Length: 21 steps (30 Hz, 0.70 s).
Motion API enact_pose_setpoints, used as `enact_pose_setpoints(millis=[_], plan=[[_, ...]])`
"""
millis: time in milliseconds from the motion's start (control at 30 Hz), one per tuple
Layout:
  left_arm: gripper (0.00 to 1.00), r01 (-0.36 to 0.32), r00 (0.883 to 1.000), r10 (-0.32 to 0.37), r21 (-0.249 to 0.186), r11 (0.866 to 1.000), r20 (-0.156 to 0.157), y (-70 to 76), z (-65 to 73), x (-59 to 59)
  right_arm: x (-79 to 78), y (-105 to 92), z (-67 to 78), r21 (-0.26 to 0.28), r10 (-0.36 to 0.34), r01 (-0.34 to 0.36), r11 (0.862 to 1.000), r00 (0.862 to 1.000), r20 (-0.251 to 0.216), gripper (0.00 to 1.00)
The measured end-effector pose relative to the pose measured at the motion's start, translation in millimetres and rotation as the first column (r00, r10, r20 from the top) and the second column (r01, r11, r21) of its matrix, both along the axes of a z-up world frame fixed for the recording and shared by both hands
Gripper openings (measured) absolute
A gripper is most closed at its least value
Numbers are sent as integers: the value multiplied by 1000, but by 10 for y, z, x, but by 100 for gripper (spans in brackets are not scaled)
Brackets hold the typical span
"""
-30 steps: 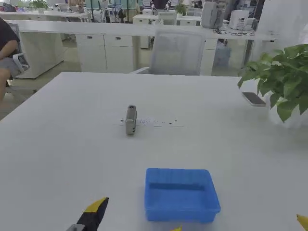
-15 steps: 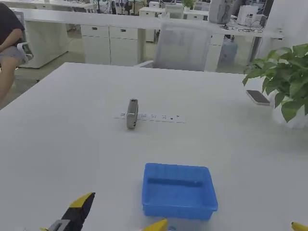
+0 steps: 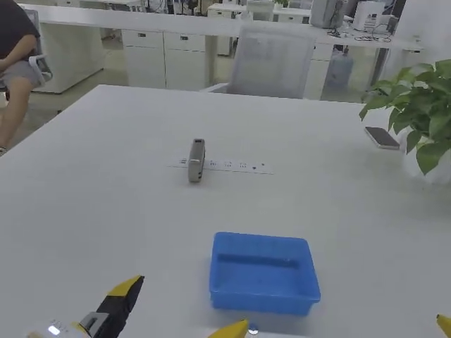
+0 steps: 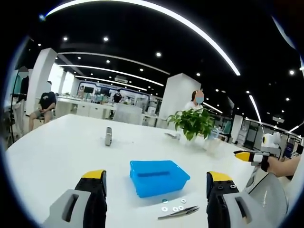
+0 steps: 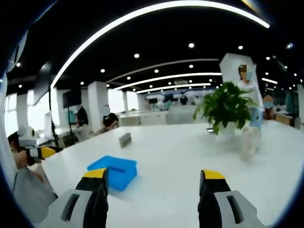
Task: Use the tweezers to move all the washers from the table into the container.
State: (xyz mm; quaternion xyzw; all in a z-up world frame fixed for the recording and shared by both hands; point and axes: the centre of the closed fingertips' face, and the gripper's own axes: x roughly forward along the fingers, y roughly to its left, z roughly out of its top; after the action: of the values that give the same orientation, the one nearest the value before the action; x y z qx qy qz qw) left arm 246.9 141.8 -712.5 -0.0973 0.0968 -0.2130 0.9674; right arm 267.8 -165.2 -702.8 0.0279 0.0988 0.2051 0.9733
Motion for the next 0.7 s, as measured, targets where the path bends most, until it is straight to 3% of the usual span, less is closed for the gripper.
enact_pose_setpoints(millis=[200,633,700], plan=[[87,17,1000,-17,9,1000,-11,-38,-24,-6,1,-28,-14,23,-4,4,1000,1000,-11,76],[85,9,1000,-9,11,1000,-16,-34,-31,-2,-6,-28,-30,8,-1,1,1000,1000,-16,76],[86,12,1000,-12,1,1000,-5,-51,-5,-4,-7,-30,-39,1,1,-1,1000,1000,-18,76]])
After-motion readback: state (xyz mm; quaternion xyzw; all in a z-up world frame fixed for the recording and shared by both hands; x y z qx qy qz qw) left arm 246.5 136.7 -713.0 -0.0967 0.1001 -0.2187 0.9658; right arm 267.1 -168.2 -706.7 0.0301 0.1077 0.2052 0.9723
